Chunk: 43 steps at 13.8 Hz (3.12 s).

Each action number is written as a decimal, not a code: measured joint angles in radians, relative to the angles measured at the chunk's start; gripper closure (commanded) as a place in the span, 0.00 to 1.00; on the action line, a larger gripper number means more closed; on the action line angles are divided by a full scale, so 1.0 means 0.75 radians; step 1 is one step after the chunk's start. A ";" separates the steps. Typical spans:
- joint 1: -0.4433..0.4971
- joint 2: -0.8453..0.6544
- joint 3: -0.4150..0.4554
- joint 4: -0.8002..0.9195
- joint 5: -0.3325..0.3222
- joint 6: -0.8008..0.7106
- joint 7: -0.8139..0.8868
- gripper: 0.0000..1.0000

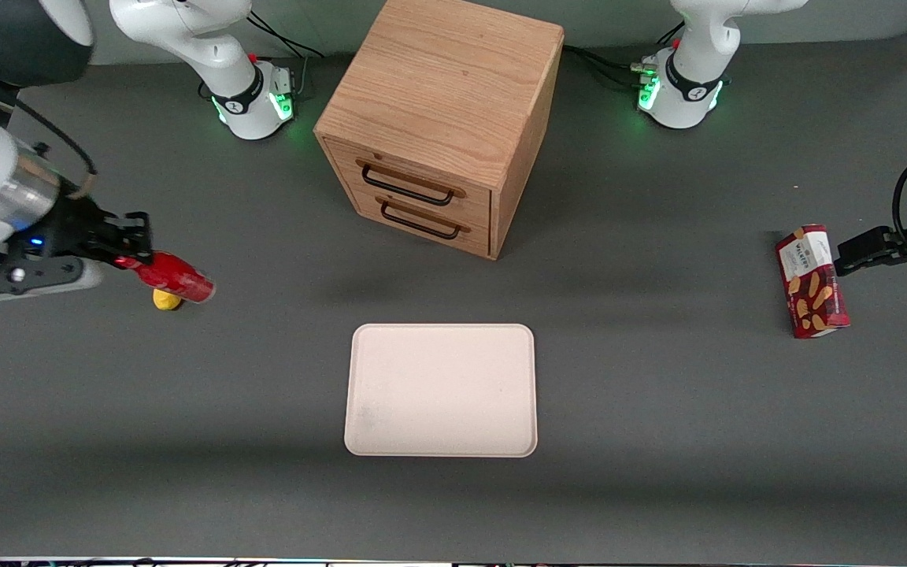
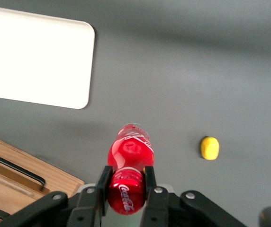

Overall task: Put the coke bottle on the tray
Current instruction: 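Lift the bottle and carry it toward the white tray, then lower the bottle onto the tray's edge and open the right gripper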

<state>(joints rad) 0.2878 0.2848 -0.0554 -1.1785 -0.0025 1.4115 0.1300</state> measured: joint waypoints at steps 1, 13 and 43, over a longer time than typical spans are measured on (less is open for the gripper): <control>0.032 0.039 0.001 0.043 0.019 0.000 0.071 1.00; 0.165 0.397 0.145 0.367 0.051 0.113 0.620 1.00; 0.160 0.753 0.137 0.175 -0.115 0.680 0.620 0.05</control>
<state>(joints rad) 0.4080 0.8493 0.0475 -1.0471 -0.0891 1.9215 0.5952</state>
